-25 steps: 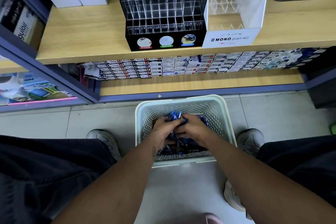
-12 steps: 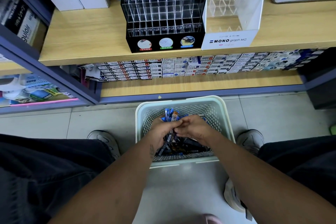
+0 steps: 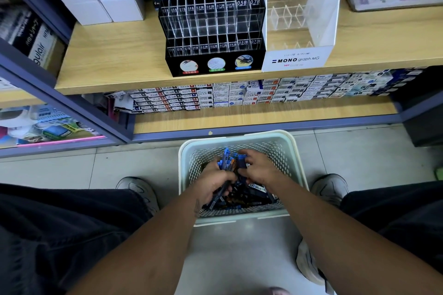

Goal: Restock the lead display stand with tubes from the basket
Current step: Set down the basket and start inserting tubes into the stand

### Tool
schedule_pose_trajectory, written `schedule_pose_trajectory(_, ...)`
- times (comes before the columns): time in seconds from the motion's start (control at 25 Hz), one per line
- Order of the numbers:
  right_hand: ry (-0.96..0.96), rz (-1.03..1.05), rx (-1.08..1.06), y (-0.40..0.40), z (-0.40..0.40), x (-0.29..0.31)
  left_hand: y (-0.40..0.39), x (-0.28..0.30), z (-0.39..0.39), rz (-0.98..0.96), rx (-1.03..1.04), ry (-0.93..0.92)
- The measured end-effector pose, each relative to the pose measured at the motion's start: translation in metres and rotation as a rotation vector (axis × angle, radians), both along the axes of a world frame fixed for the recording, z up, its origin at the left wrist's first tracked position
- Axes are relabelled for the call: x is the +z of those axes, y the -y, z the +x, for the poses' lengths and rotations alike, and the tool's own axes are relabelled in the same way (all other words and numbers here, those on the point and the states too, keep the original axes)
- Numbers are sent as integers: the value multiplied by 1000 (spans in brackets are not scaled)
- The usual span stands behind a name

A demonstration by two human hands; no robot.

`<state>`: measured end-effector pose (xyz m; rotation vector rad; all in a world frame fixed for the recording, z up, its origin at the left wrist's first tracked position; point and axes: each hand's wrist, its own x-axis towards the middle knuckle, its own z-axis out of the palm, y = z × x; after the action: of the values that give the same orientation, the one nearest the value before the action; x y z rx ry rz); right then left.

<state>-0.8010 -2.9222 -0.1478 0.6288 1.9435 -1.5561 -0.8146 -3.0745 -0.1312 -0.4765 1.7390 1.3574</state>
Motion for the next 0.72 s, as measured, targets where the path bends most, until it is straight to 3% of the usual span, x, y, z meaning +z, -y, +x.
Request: schedule_pose_trajectory(0.72,-125,65,240,-3,7,-19,10,-11,2,-76,-60,46)
